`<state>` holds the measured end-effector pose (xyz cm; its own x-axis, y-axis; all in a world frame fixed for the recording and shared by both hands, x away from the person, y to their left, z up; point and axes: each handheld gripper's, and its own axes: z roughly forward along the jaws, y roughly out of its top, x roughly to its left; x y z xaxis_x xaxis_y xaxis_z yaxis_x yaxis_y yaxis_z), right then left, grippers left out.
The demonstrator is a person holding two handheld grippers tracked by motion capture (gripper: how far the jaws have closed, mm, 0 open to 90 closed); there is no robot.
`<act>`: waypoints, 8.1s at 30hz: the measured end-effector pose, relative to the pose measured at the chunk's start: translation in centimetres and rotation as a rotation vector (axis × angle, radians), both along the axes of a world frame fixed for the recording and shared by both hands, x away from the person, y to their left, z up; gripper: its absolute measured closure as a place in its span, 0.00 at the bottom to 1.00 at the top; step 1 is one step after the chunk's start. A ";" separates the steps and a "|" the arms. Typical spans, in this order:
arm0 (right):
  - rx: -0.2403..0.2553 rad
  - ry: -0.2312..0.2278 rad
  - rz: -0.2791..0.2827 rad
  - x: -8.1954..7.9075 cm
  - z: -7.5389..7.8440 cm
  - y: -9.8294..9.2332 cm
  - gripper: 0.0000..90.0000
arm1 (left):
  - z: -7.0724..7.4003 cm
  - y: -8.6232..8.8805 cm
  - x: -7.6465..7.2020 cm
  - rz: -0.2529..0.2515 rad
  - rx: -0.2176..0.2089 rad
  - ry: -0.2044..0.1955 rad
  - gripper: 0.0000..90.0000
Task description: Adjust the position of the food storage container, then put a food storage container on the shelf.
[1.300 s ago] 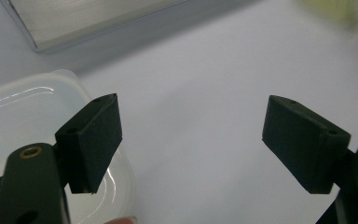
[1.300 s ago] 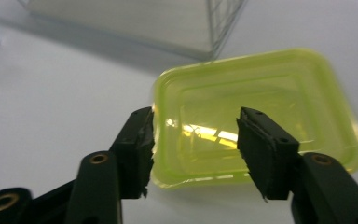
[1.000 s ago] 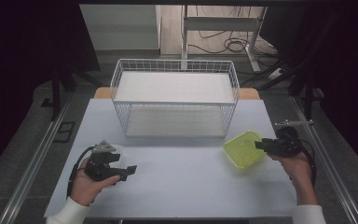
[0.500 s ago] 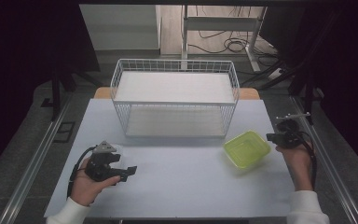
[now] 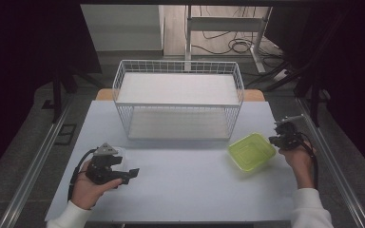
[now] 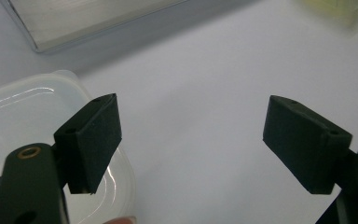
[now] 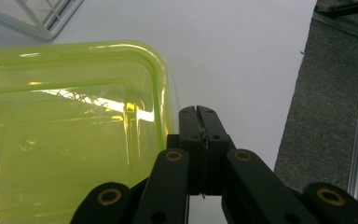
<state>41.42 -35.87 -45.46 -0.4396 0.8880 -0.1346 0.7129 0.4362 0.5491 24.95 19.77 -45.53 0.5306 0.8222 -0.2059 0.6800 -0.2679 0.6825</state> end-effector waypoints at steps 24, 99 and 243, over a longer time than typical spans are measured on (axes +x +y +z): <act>0.057 0.084 0.151 -0.1 -0.8 2.2 0.99 | -0.3 -0.2 0.2 -0.017 0.008 0.008 0.21; 0.272 0.259 0.448 -11.8 -2.8 17.7 0.99 | -0.8 -1.1 0.3 -0.058 0.030 0.022 0.21; 0.746 -0.109 0.502 -13.3 4.2 15.3 0.88 | 3.0 -4.1 0.0 -0.118 -0.418 -0.095 0.86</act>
